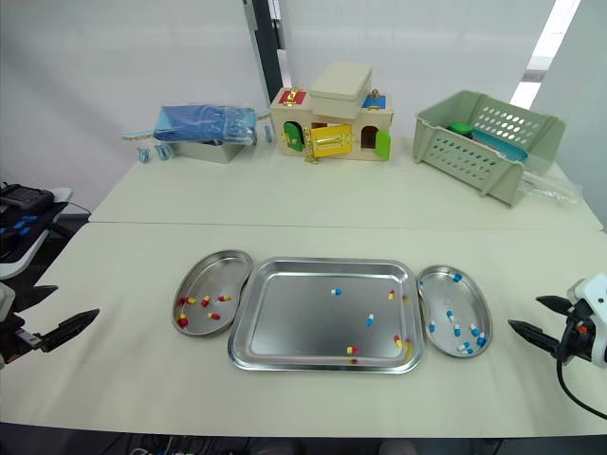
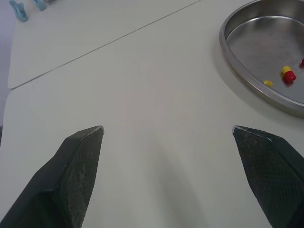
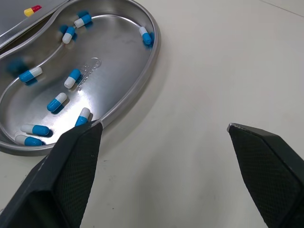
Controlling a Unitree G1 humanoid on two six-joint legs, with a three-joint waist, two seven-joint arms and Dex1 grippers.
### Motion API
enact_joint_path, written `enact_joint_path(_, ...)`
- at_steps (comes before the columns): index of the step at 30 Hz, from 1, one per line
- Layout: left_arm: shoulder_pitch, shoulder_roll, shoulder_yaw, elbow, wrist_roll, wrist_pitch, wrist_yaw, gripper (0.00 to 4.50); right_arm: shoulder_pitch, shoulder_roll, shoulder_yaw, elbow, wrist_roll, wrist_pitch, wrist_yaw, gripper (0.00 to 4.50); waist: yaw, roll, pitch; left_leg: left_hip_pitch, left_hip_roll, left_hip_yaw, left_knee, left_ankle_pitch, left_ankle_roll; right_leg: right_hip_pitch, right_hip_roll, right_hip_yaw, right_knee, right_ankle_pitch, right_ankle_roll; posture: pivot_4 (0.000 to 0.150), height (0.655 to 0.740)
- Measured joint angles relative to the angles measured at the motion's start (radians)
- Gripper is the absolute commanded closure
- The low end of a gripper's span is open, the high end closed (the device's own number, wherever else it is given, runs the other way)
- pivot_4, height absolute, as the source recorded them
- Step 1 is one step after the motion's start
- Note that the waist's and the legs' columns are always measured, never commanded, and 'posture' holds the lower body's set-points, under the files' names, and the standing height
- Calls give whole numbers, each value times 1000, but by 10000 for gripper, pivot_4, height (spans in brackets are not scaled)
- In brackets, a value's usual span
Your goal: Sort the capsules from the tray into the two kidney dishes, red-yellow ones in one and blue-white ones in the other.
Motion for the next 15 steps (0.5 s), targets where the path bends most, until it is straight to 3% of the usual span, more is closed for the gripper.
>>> enact_joint_path(8, -20, -44, 8, -13, -31, -103, -79, 0, -2, -4, 0, -4, 0, 0, 2, 621, -1, 0, 0, 0, 0, 0, 0, 0, 0, 0, 0, 0, 0, 0, 0, 1500, 7400)
enact_joint_path(15, 186, -226, 19, -347, -132, -160, -132, 0, -116, -68, 15, -148, 91, 94, 46, 621, -17, 2, 0, 1, 1, 2, 0, 0, 0, 0, 0, 2, 1, 0, 0, 1500, 7400)
